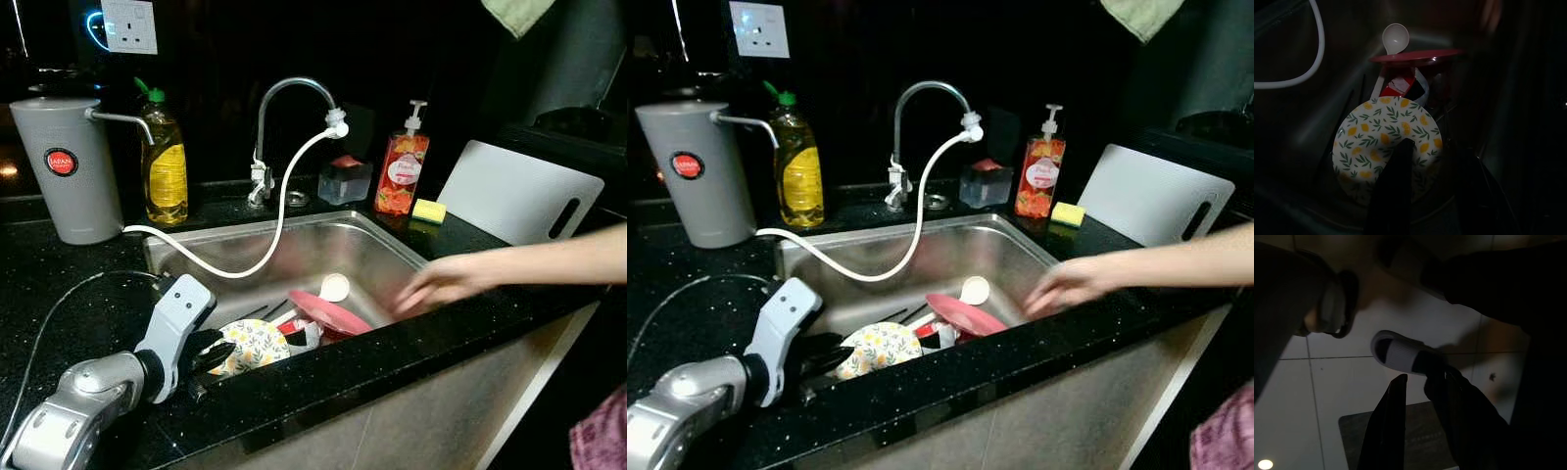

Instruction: Kitchen organization

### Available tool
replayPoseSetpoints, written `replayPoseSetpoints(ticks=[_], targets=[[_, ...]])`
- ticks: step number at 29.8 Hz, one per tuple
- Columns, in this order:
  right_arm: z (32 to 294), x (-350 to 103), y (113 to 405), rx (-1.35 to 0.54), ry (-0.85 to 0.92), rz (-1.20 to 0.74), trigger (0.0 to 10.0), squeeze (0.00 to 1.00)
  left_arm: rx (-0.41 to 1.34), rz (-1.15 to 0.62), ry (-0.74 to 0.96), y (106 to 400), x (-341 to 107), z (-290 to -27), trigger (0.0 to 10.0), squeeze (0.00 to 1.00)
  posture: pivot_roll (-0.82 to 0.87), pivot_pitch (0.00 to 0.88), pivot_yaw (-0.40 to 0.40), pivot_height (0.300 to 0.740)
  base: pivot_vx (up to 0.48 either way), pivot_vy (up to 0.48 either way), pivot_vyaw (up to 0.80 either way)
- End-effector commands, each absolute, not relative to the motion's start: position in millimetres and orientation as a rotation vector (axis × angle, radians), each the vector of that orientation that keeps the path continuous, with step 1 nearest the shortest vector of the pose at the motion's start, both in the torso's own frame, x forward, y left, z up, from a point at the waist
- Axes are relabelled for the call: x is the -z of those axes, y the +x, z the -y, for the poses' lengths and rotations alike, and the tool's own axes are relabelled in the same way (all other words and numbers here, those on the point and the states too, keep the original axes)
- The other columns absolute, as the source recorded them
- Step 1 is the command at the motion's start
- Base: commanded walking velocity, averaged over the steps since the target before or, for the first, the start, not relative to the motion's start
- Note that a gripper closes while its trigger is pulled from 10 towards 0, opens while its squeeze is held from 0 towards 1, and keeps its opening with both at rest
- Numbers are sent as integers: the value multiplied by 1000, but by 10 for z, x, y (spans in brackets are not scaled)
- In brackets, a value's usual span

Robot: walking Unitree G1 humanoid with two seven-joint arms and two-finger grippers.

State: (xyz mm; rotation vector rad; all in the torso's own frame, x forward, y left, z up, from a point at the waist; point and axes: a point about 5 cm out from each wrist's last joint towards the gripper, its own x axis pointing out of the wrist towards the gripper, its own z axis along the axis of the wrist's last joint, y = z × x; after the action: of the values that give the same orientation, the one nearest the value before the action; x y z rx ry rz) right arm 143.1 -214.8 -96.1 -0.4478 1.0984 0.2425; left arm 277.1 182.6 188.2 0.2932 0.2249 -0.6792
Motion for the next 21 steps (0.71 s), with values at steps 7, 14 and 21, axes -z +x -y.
replayPoseSetpoints(ticks=[7, 14, 21], targets=[[2152, 1003, 1309, -223, -435, -1127, 10000, 0, 688, -275, 289, 2772, -1795, -1842, 10000, 0, -27, 0, -42, 740, 0, 0, 0], [2169, 1019, 1257, -215, -440, -1143, 10000, 0, 681, -273, 288, 2785, -1801, -1853, 10000, 0, -22, 0, -47, 740, 0, 0, 0], [2155, 1046, 1175, -219, -443, -1157, 10000, 0, 681, -270, 287, 2788, -1803, -1851, 10000, 0, -23, 0, -50, 740, 0, 0, 0]])
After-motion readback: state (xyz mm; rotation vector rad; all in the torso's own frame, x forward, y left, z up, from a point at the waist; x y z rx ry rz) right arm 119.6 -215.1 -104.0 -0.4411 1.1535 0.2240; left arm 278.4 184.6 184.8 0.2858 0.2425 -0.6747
